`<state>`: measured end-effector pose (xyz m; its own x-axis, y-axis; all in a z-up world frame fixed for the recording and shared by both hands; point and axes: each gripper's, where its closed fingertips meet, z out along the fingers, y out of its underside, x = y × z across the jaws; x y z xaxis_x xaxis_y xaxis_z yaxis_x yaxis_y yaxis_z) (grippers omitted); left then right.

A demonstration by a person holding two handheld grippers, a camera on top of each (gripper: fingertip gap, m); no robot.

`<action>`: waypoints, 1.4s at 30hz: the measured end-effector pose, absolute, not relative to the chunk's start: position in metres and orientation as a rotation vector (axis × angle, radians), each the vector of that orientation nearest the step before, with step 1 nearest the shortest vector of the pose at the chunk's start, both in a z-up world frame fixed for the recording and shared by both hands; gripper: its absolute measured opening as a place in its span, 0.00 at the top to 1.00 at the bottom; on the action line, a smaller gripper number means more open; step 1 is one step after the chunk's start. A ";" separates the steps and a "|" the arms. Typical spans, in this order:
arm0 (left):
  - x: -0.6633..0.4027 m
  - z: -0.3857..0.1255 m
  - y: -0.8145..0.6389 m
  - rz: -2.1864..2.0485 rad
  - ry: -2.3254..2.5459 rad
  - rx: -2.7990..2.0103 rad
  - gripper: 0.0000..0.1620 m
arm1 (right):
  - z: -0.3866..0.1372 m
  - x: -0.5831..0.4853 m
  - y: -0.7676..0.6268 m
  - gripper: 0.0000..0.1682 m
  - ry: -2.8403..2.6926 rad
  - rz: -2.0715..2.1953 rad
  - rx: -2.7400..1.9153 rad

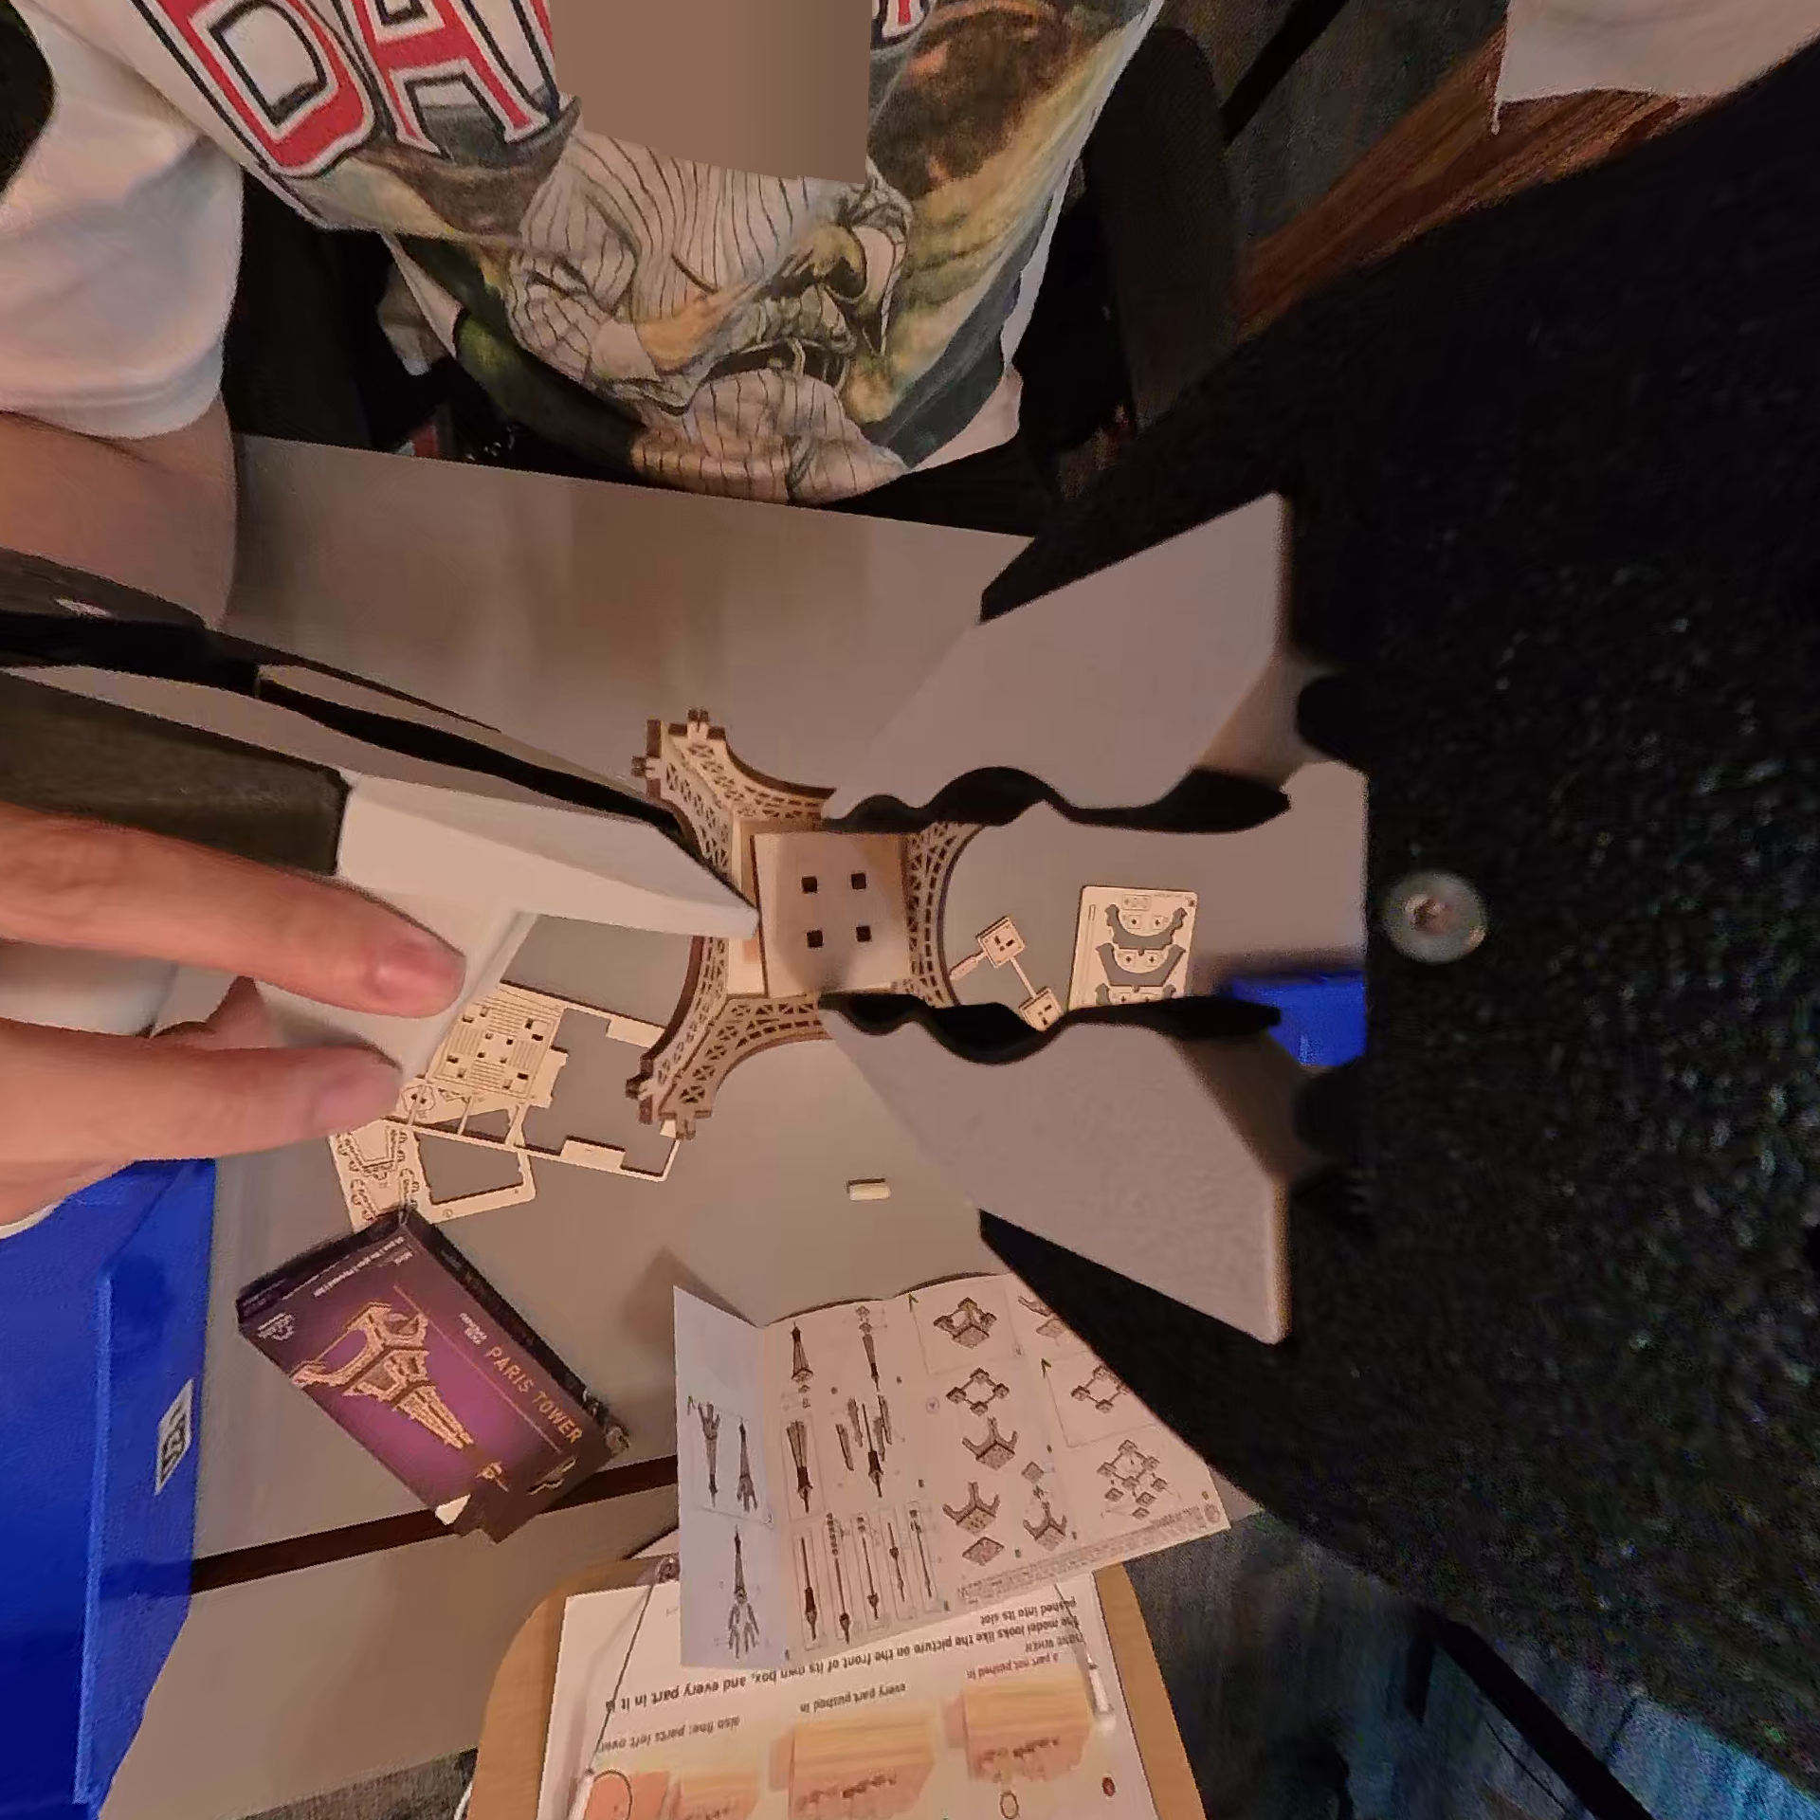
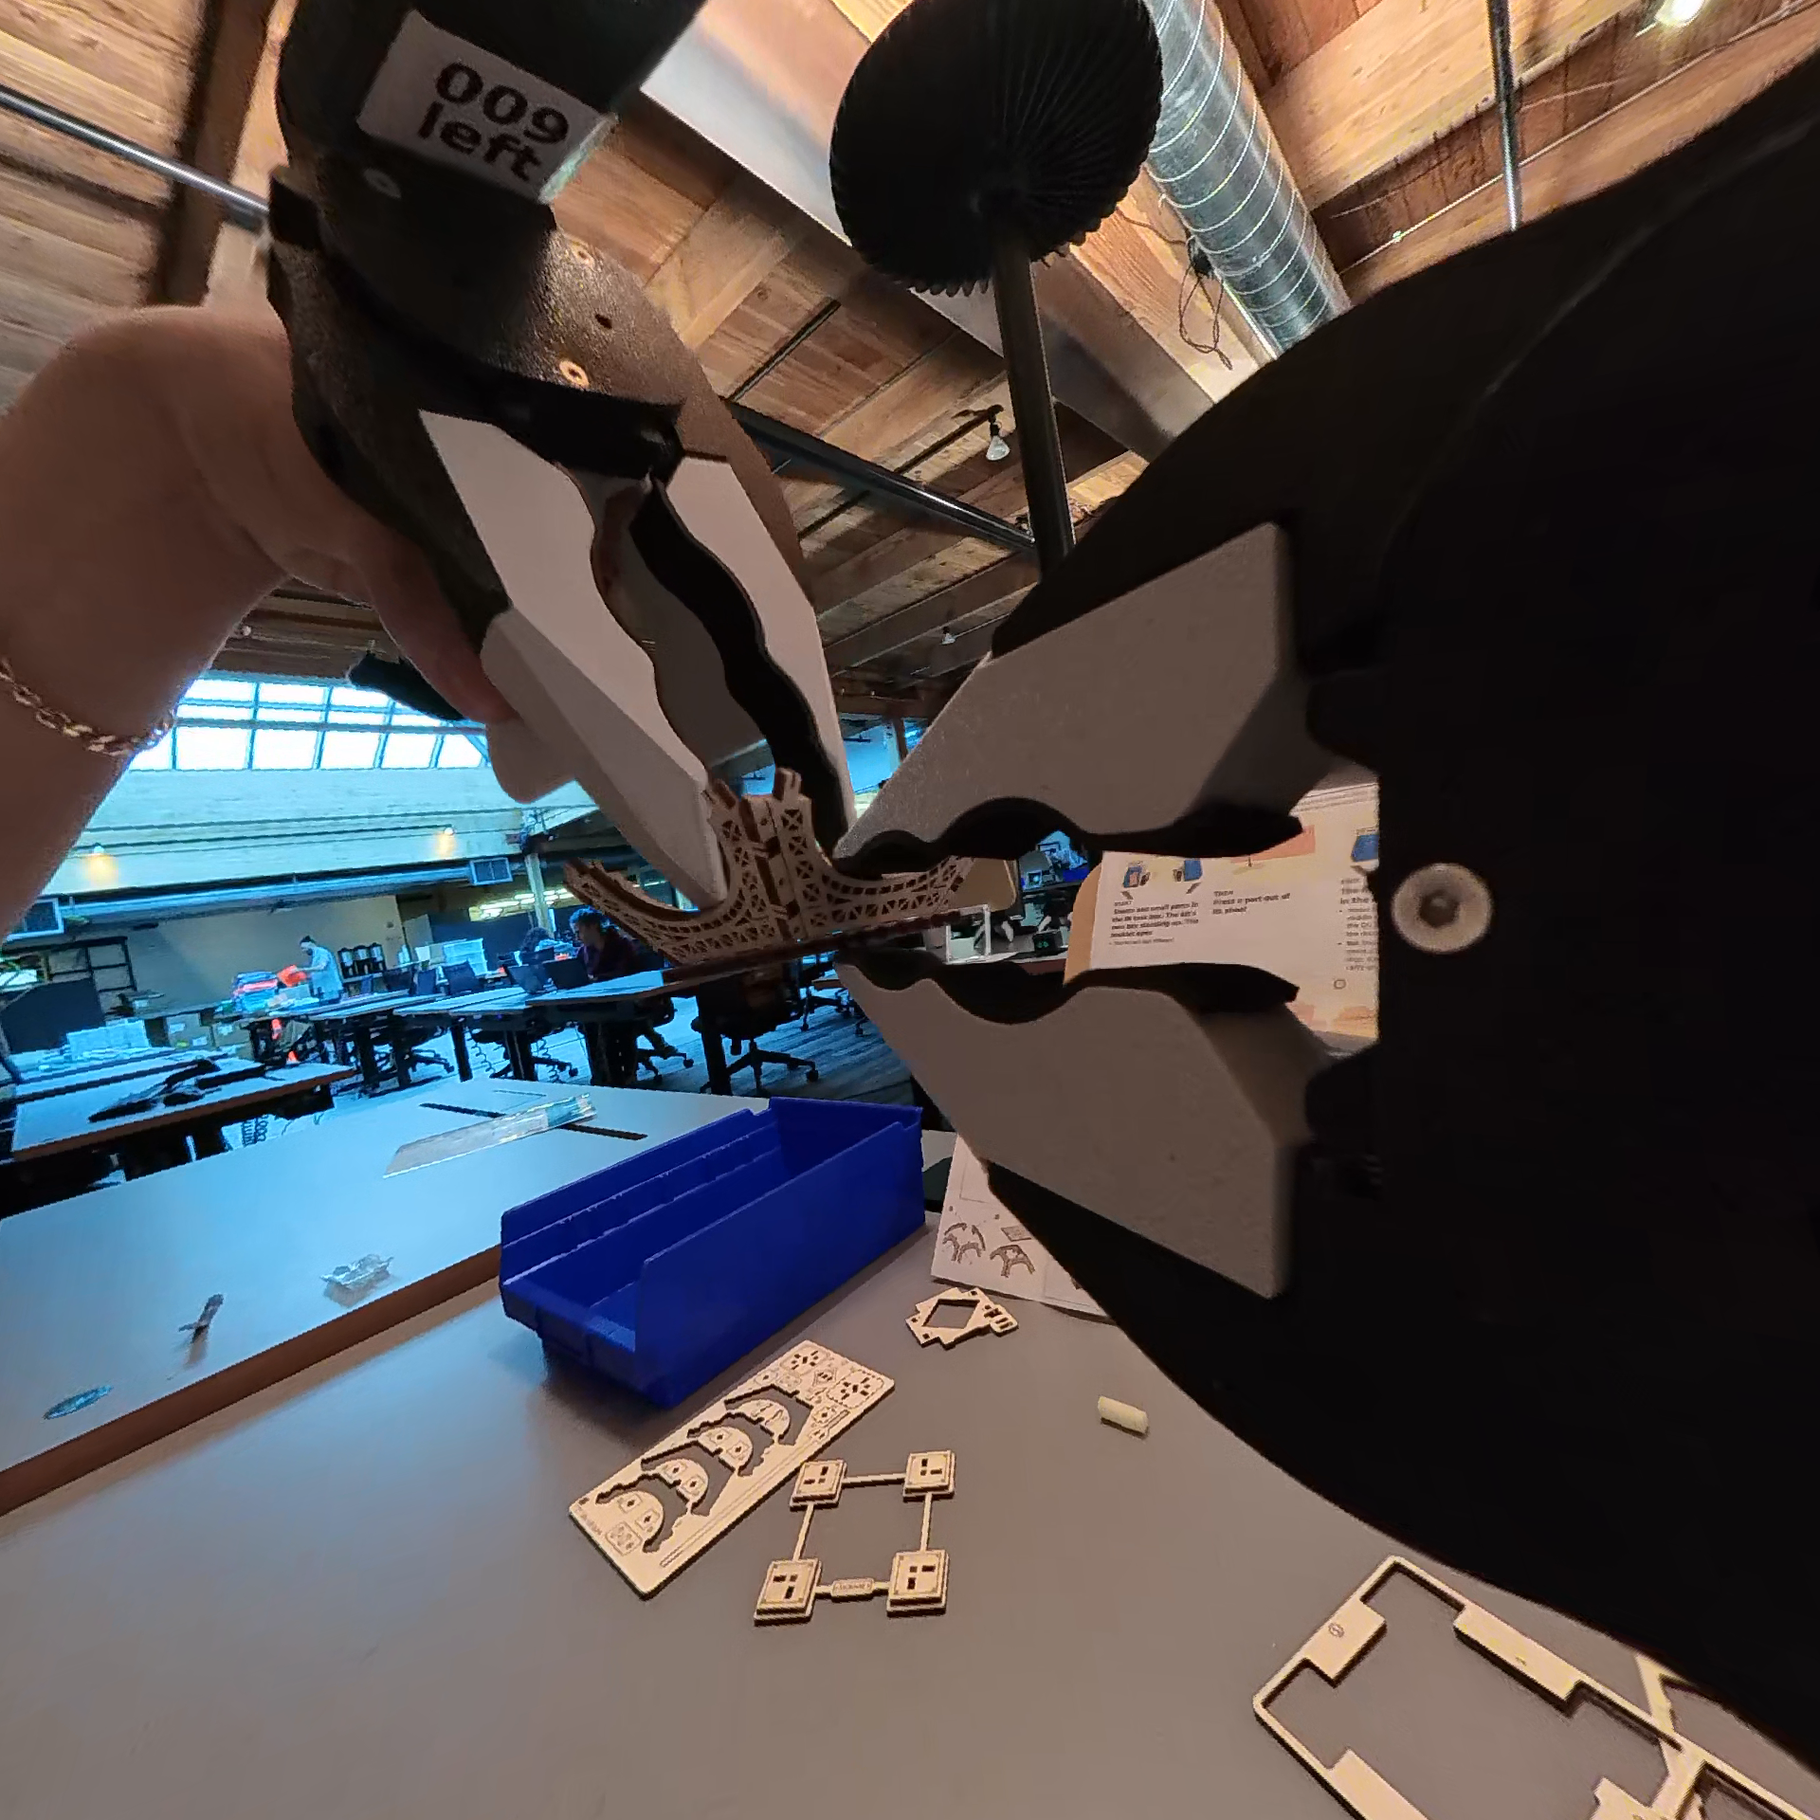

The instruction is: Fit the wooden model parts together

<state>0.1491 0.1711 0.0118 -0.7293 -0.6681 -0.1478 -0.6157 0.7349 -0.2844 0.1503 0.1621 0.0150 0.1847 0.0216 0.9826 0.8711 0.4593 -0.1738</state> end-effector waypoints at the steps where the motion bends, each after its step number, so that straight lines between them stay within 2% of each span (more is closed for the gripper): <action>1: 0.149 0.011 0.172 -0.307 2.700 -1.014 0.82 | 0.015 0.150 0.162 0.93 -1.245 -0.733 -0.919; 19: 0.145 0.006 0.175 -0.229 2.751 -0.908 0.82 | 0.010 0.145 0.159 0.93 -1.295 -0.723 -0.899; 29: 0.153 0.031 0.180 -0.280 2.590 -0.845 0.82 | 0.010 0.153 0.164 0.93 -1.284 -0.789 -0.921; 32: 0.151 0.047 0.184 -0.343 2.481 -0.697 0.80 | 0.014 0.155 0.161 0.93 -1.249 -0.717 -0.925; 35: 0.144 0.063 0.183 -0.395 2.330 -0.406 0.70 | 0.023 0.157 0.154 0.93 -1.202 -0.630 -0.906; 39: 0.129 0.069 0.168 -0.398 2.032 0.021 0.73 | 0.031 0.158 0.146 0.93 -1.160 -0.555 -0.887; 42: 0.127 0.056 0.160 -0.358 1.853 0.097 0.73 | 0.035 0.154 0.141 0.93 -1.146 -0.506 -0.867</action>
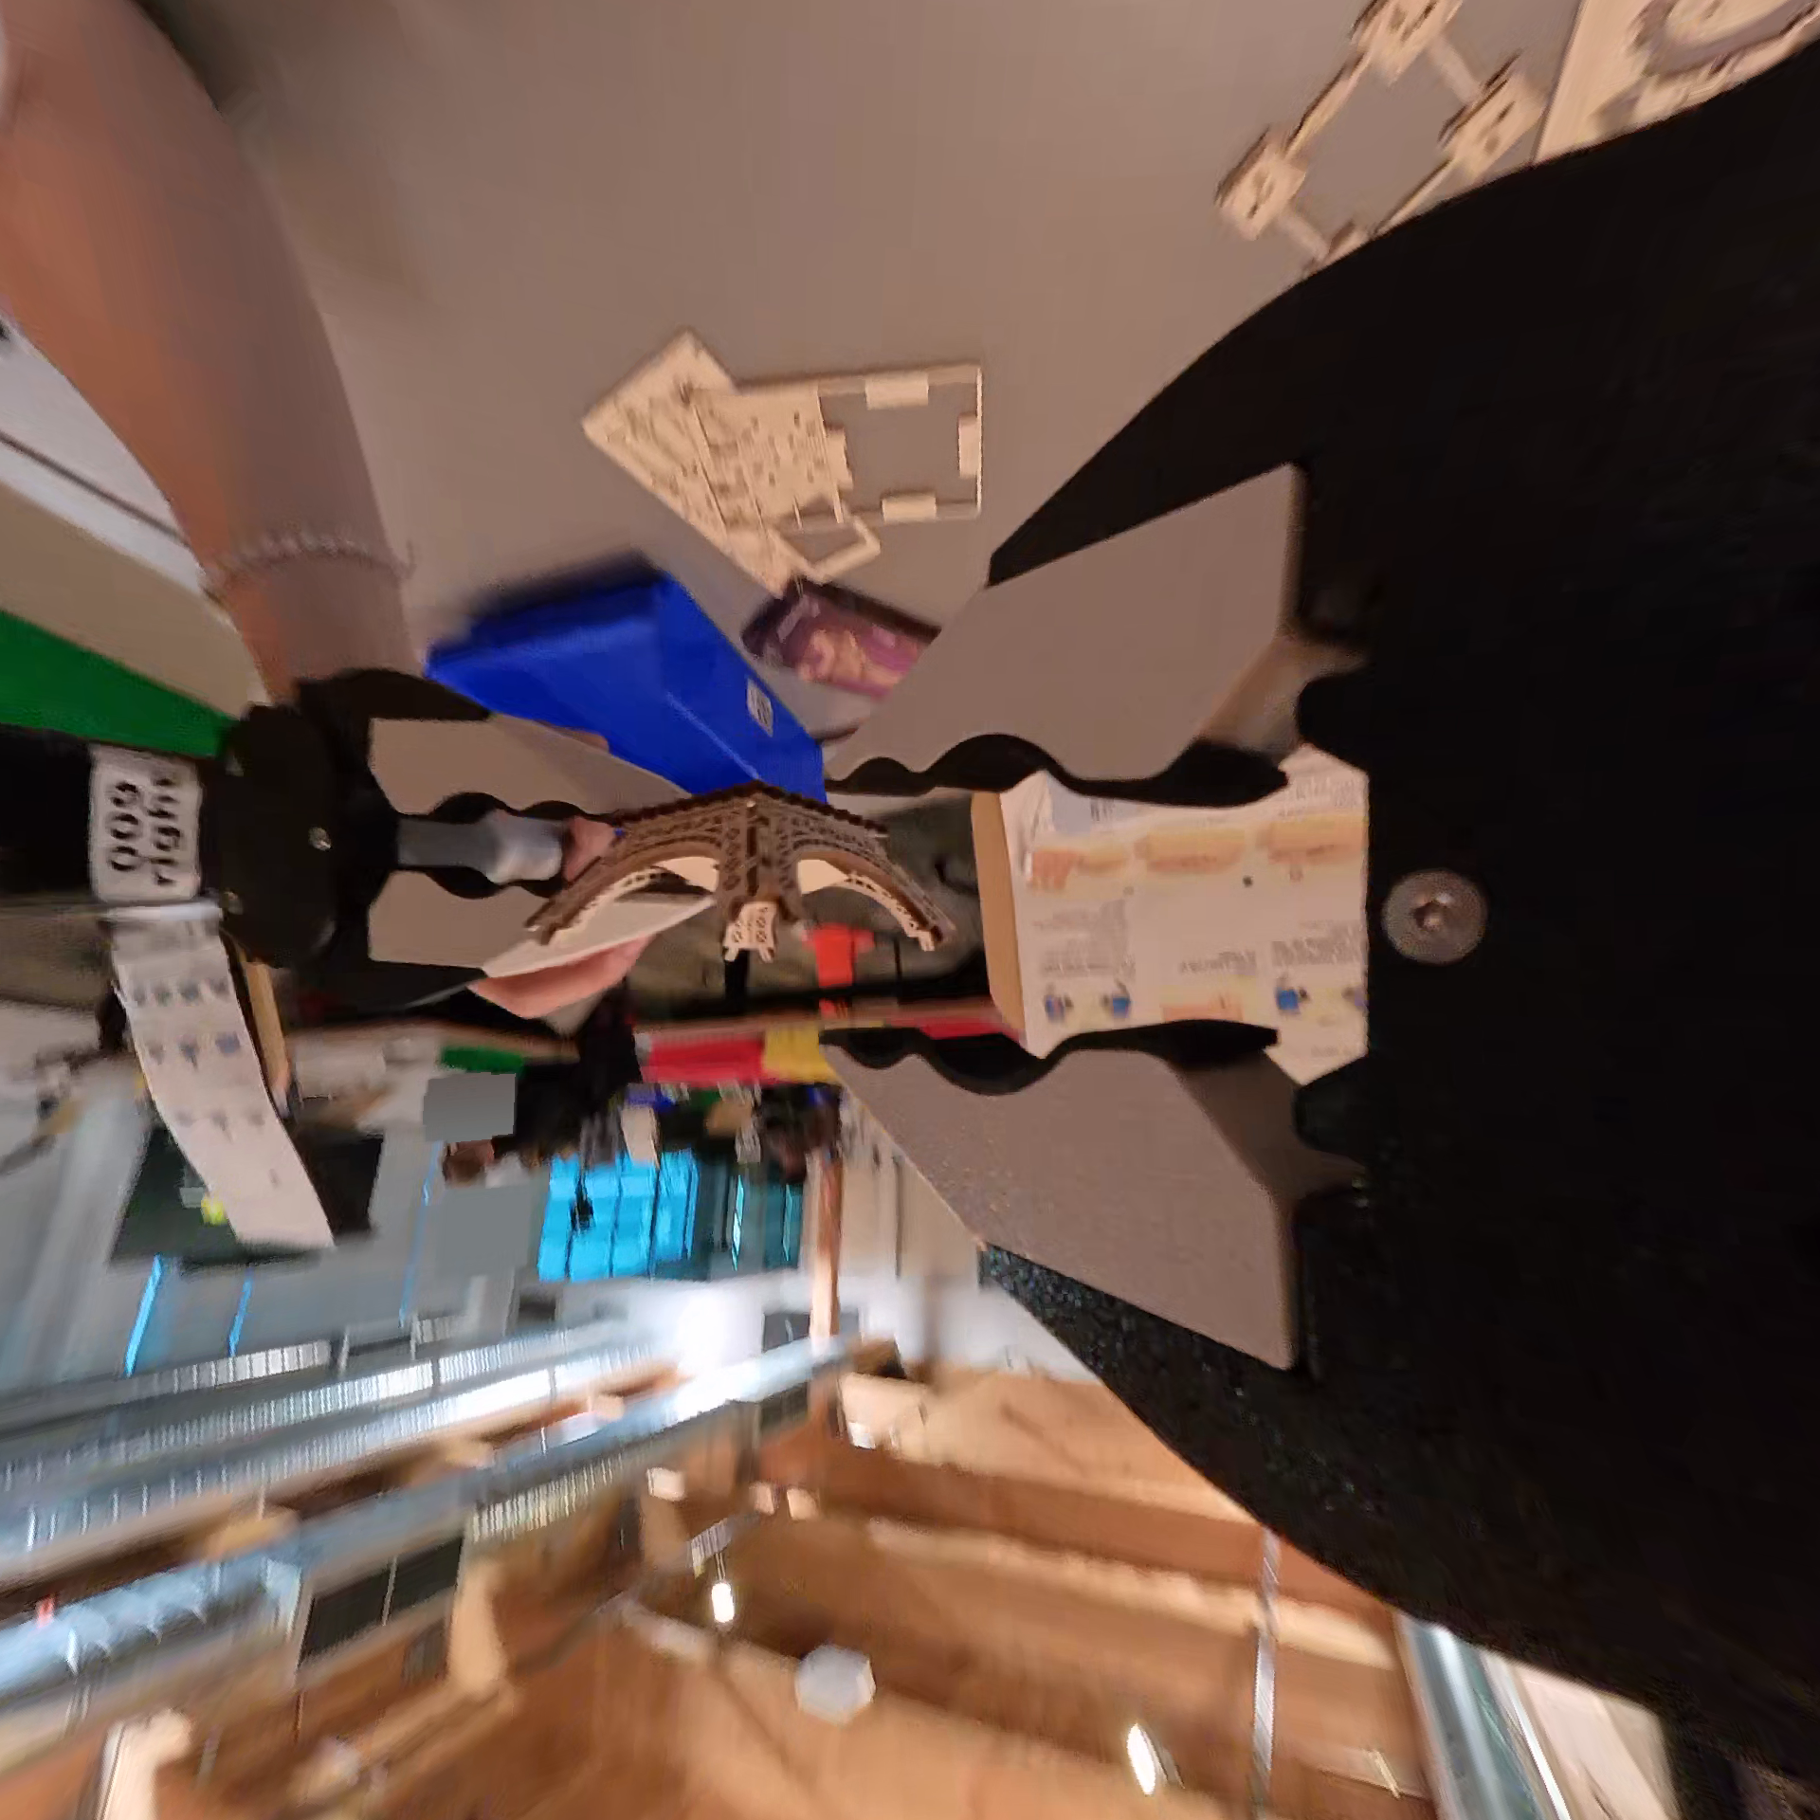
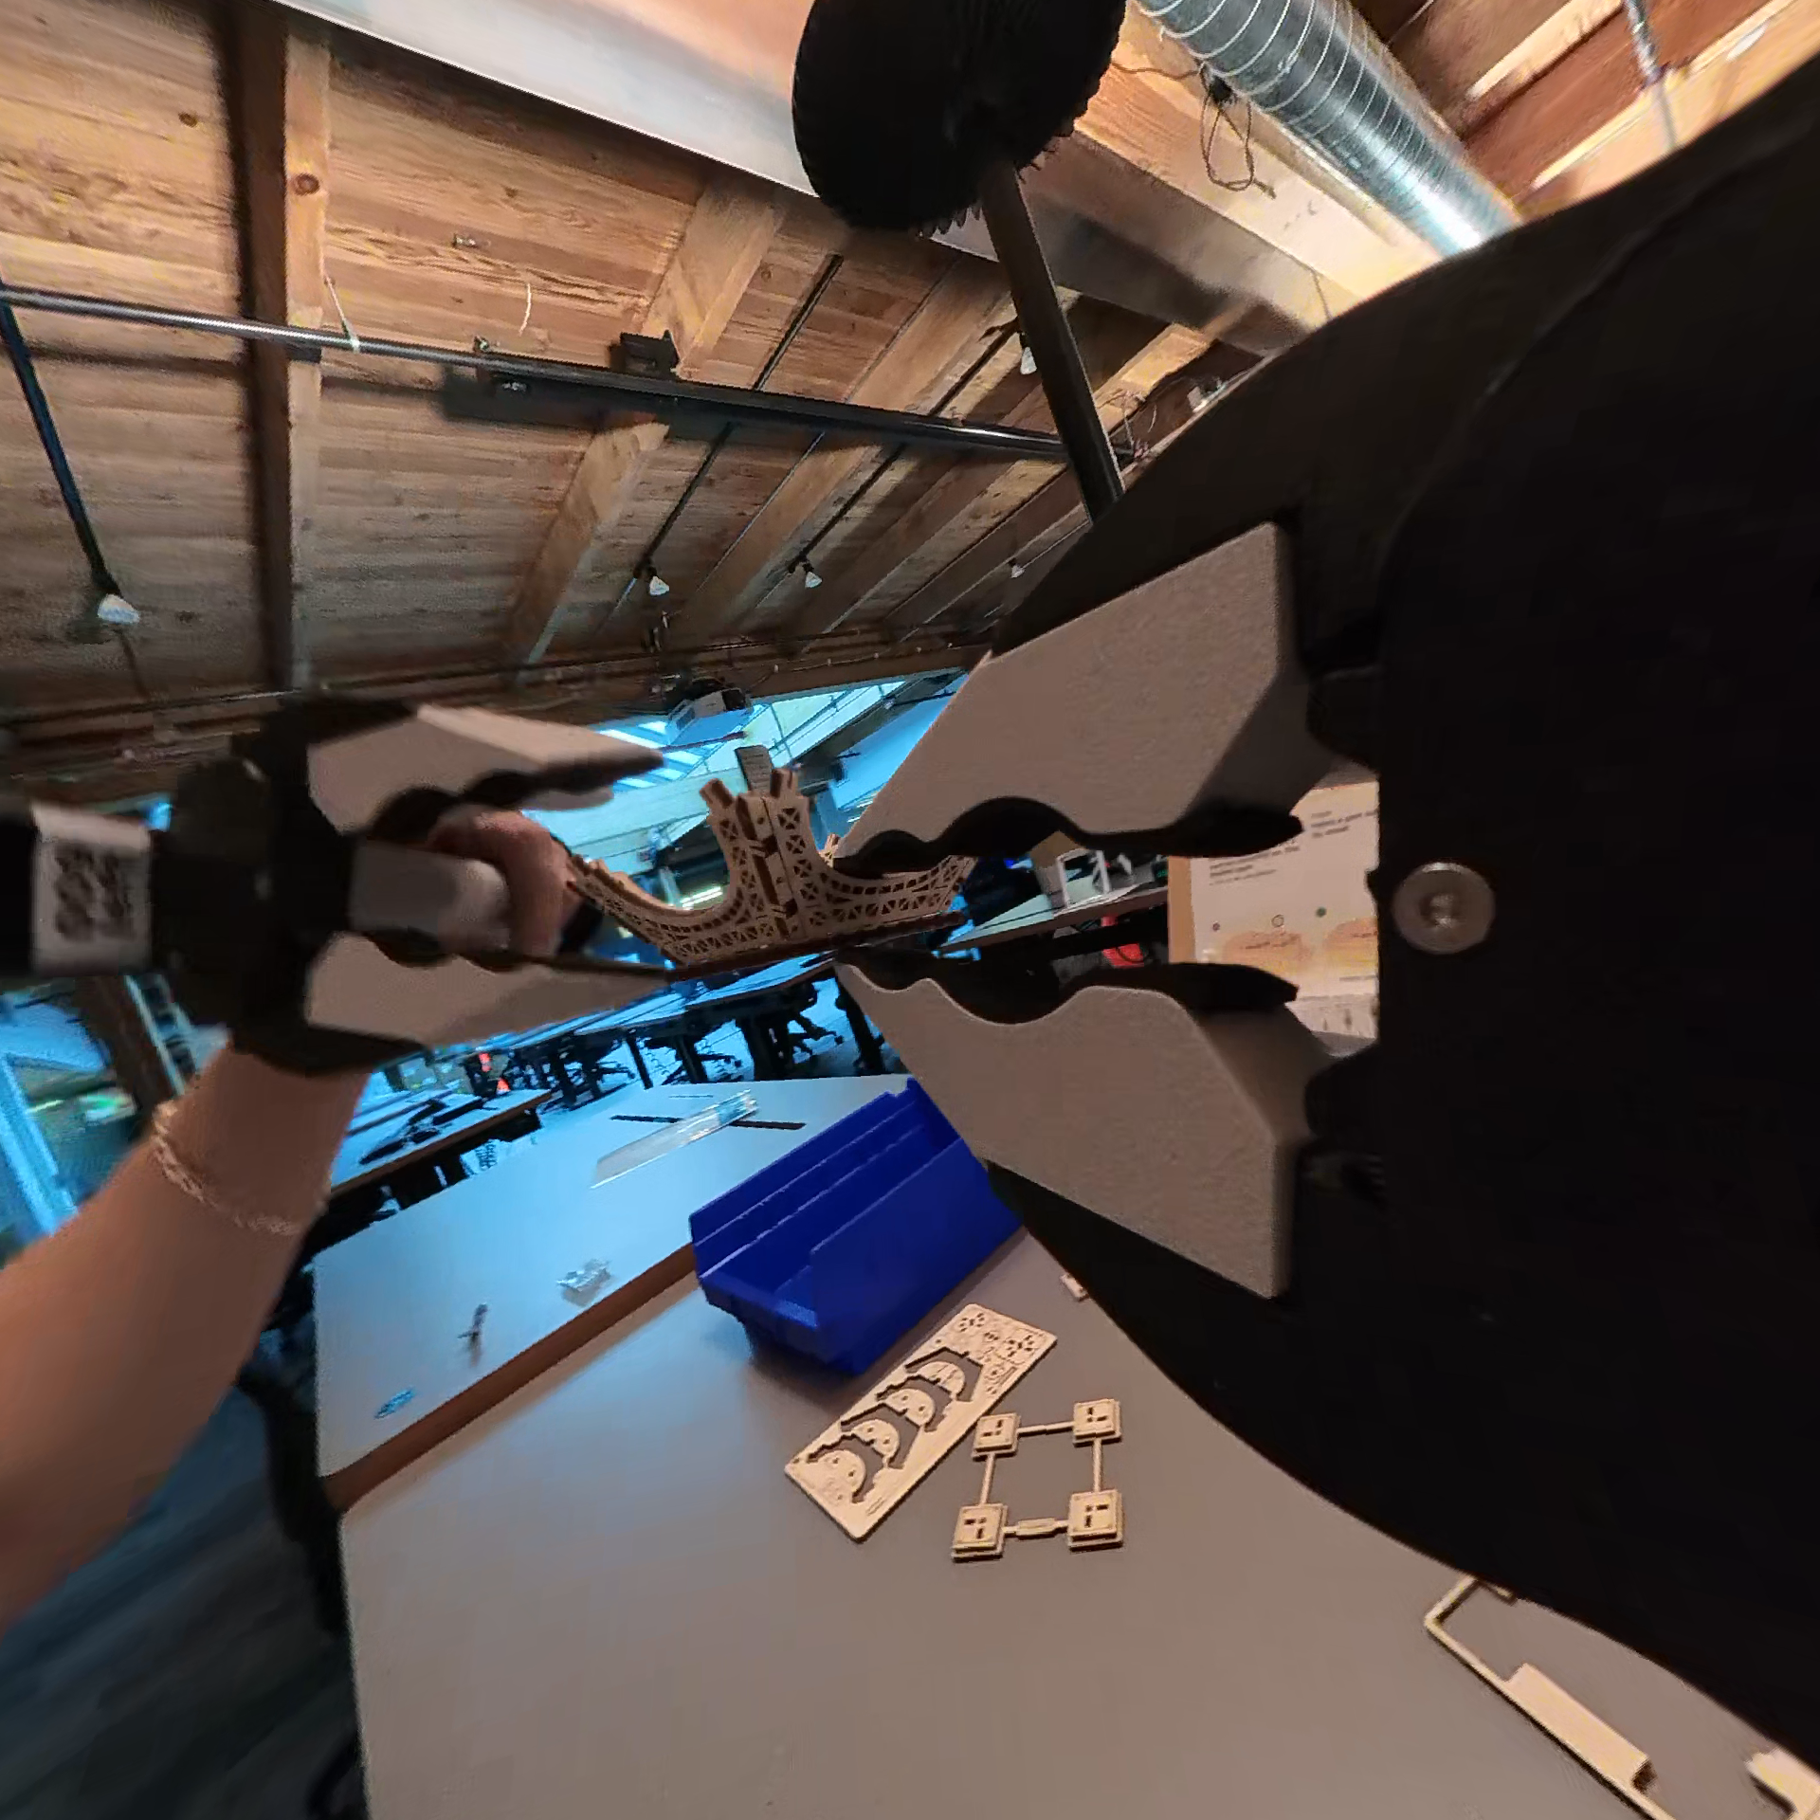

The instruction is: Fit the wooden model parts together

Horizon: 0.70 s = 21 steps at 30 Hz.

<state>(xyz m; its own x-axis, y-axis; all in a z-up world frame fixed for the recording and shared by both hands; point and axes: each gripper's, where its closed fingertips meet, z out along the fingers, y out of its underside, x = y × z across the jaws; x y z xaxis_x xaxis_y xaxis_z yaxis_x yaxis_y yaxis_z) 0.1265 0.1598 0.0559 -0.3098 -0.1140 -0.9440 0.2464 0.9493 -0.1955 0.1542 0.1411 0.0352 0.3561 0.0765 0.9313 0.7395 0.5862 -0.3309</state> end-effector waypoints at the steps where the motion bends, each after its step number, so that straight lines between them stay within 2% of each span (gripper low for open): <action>1: 0.129 0.052 0.161 -0.321 1.792 0.099 0.74 | 0.036 0.152 0.140 0.93 -1.147 -0.488 -0.858; 6: 0.135 0.029 0.150 -0.273 1.634 0.149 0.78 | 0.034 0.137 0.136 0.93 -1.170 -0.429 -0.835; 9: 0.134 0.034 0.144 -0.302 1.534 0.156 0.88 | 0.030 0.132 0.135 0.93 -1.197 -0.416 -0.828; 15: 0.134 0.026 0.144 -0.362 1.564 0.123 0.92 | 0.024 0.131 0.136 0.93 -1.231 -0.441 -0.811; 21: 0.129 0.024 0.141 -0.501 1.624 0.099 0.93 | 0.017 0.128 0.143 0.80 -1.274 -0.569 -0.798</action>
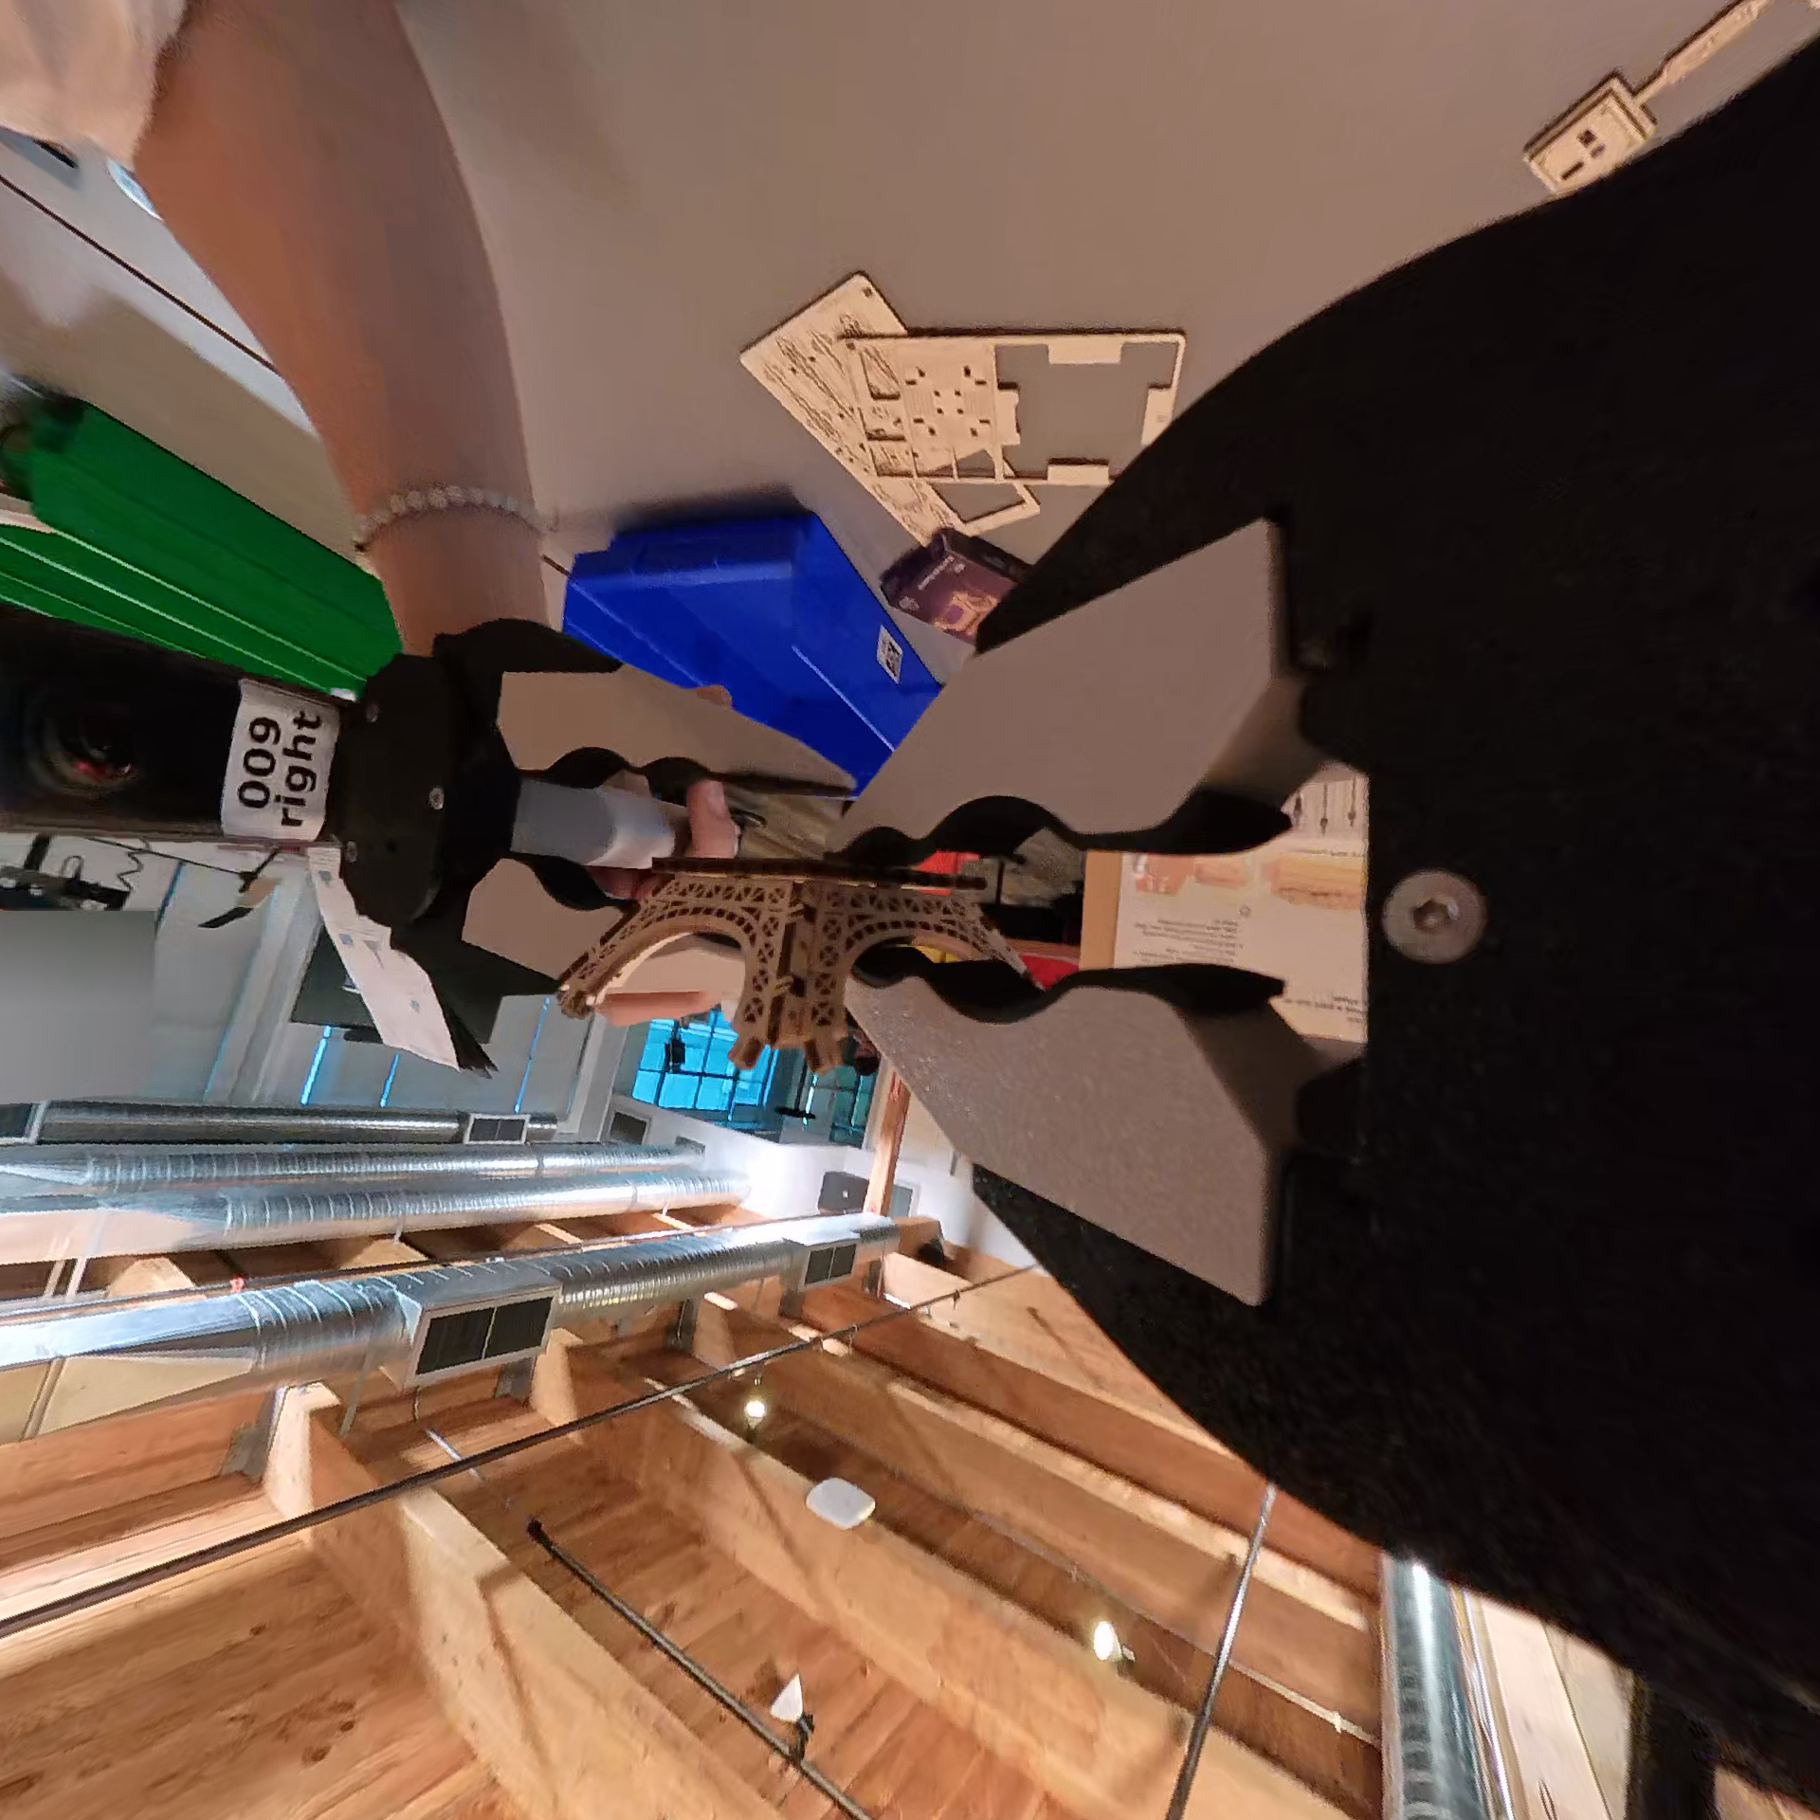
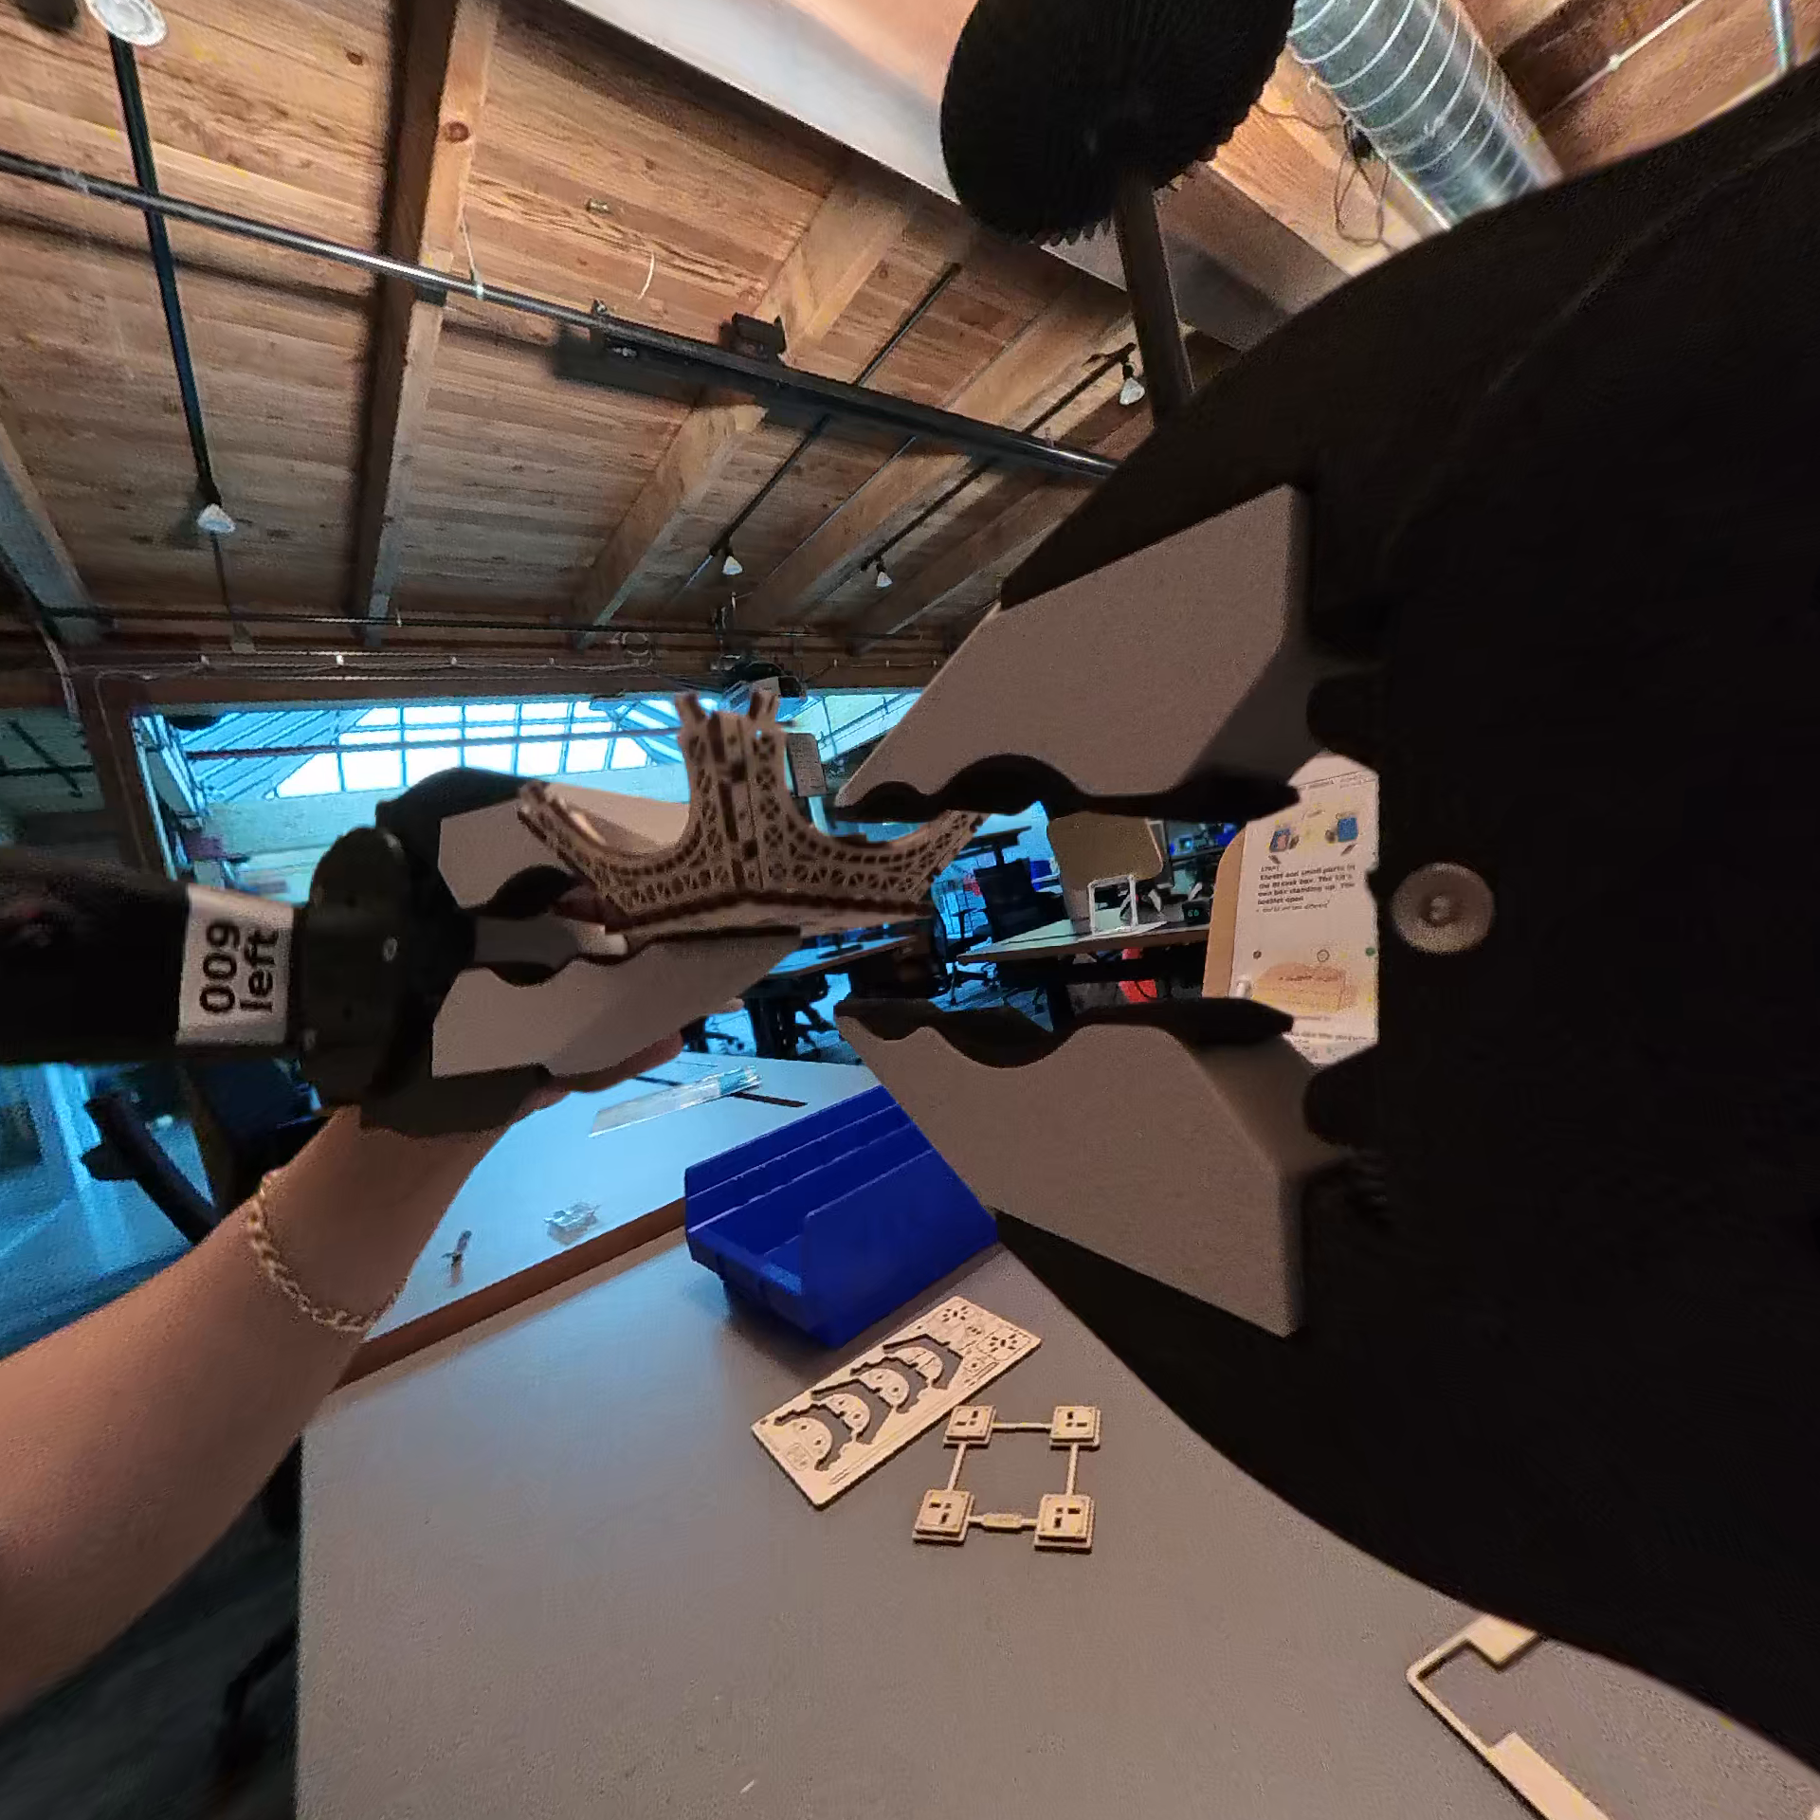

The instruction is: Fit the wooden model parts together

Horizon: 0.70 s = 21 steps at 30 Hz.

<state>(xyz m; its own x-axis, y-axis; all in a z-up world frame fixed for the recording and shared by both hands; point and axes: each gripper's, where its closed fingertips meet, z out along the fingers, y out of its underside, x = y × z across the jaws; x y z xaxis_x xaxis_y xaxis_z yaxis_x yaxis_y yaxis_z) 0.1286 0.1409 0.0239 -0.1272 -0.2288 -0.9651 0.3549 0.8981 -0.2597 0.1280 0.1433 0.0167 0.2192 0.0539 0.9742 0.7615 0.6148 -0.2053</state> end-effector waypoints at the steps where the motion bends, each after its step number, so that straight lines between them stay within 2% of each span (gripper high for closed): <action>1: 0.128 0.023 0.141 -0.522 1.638 0.097 0.93 | 0.015 0.126 0.144 0.81 -1.286 -0.576 -0.800; 3: 0.127 0.016 0.139 -0.559 1.689 0.096 0.93 | 0.015 0.124 0.145 0.90 -1.285 -0.593 -0.793; 4: 0.127 0.015 0.139 -0.570 1.696 0.093 0.93 | 0.015 0.123 0.145 0.91 -1.291 -0.595 -0.791; 13: 0.125 0.014 0.142 -0.598 1.731 0.083 0.88 | 0.014 0.124 0.146 0.94 -1.276 -0.492 -0.838; 16: 0.125 0.015 0.143 -0.600 1.729 0.075 0.92 | 0.015 0.124 0.144 0.94 -1.268 -0.467 -0.831; 21: 0.124 0.016 0.144 -0.596 1.735 0.062 0.93 | 0.014 0.123 0.145 0.94 -1.264 -0.456 -0.829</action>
